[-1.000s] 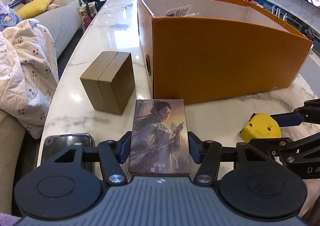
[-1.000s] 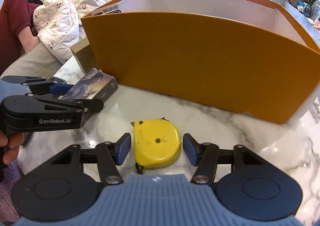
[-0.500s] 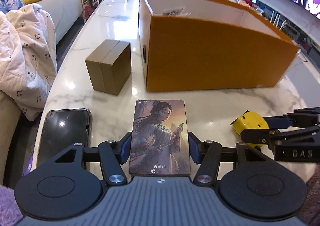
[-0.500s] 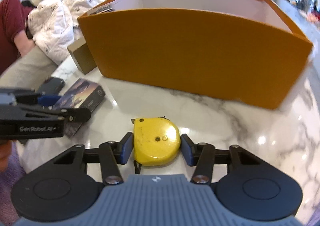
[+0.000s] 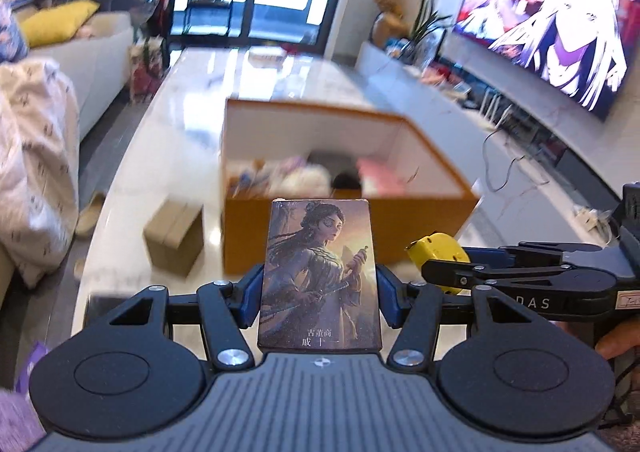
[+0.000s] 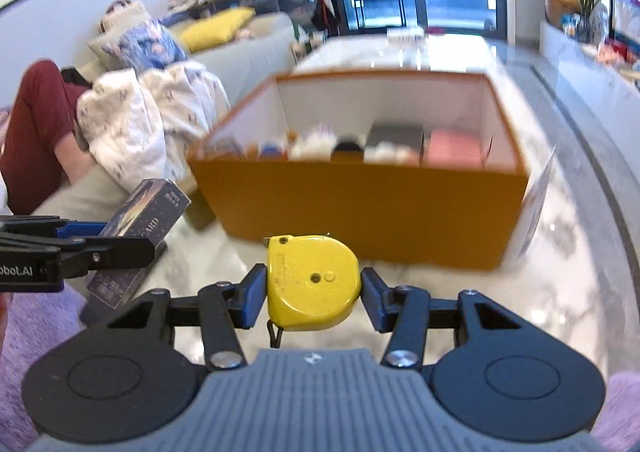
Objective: Organize objects
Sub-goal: 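Lift and carry the book box and tape measure over the orange box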
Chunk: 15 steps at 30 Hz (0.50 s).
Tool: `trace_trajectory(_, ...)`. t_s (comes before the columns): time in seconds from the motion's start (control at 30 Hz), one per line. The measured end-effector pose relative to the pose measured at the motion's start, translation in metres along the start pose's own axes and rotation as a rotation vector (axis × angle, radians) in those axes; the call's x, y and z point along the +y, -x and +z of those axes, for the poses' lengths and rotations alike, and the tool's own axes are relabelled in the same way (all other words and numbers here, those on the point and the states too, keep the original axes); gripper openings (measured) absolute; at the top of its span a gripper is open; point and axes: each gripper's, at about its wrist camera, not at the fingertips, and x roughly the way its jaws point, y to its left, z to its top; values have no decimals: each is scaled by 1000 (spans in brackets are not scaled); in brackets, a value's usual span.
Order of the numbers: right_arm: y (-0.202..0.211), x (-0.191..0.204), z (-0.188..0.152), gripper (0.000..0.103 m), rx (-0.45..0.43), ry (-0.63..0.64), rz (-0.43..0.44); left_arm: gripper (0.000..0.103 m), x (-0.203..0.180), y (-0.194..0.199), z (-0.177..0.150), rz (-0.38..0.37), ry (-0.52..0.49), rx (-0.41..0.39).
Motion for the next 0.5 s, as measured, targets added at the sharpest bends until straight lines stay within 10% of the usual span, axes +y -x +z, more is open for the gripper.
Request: trace_trajectory(0.5,-12,-25,92,52,-96,79,-62,66,7,-65,102,22,45,-10)
